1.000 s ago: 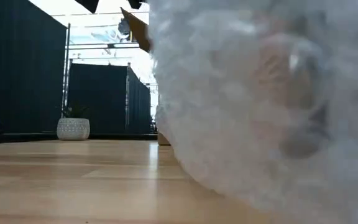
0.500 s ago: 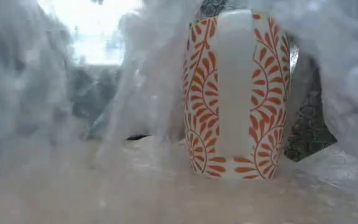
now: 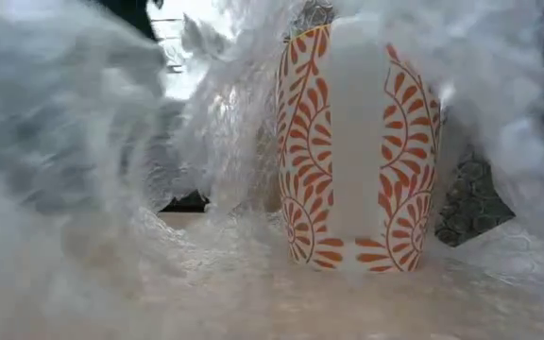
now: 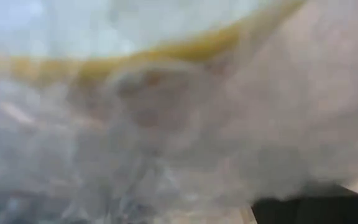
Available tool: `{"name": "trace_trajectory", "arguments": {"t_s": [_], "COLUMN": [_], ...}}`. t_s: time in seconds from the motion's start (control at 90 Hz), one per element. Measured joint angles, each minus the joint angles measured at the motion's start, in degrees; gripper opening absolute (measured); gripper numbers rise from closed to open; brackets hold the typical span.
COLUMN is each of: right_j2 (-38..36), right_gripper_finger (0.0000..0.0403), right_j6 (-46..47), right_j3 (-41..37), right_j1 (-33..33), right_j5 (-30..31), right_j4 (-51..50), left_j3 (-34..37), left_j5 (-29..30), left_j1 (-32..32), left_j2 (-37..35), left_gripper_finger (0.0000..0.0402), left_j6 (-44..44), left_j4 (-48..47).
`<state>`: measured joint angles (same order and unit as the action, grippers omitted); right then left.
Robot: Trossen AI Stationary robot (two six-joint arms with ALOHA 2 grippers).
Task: Wrap mug
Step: Wrap the orange patterned mug with the transparent bubble wrap
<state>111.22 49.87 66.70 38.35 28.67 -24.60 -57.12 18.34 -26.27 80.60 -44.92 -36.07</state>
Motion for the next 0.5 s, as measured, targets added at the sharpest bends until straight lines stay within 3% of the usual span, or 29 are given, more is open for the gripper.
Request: {"name": "trace_trajectory", "arguments": {"t_s": [0.233, 0.5], "right_j2": [0.0, 0.0], "right_gripper_finger": [0.0187, 0.0187], "right_j6": [0.0, 0.0], "right_j3": [0.0, 0.0], "right_j1": [0.0, 0.0], "right_j5": [0.0, 0.0], "right_j4": [0.0, 0.0], "left_j3": [12.4, 16.0], "left_j5": [-4.9, -6.9], "left_j1": [-4.4, -7.2], "left_j2": [0.5, 0.5], "left_gripper_finger": [0.0254, 0.0254], "left_j6": [-8.6, -20.3], "left_j4": [17.4, 13.6]}}
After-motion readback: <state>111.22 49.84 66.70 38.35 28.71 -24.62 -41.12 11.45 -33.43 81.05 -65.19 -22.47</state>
